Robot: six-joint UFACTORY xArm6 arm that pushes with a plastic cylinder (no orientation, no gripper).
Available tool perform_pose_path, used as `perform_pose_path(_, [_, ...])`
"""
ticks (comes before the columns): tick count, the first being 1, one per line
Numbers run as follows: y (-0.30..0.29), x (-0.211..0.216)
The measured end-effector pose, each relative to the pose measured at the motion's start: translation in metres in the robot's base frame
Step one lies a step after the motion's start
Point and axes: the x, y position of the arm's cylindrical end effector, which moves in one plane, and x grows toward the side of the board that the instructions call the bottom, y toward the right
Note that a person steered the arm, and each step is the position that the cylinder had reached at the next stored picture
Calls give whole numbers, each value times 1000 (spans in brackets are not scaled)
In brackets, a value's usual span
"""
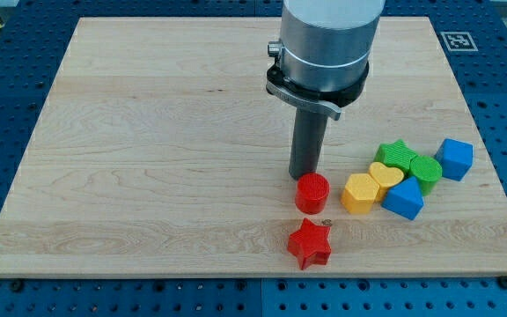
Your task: Place the red circle at the top left of the yellow hexagon
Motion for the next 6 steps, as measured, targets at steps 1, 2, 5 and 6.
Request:
perform_pose_path(1, [21,0])
perform_pose_path(2, [47,0])
perform_pose_path(5, [19,17])
perform_pose_path(6, [-8,17])
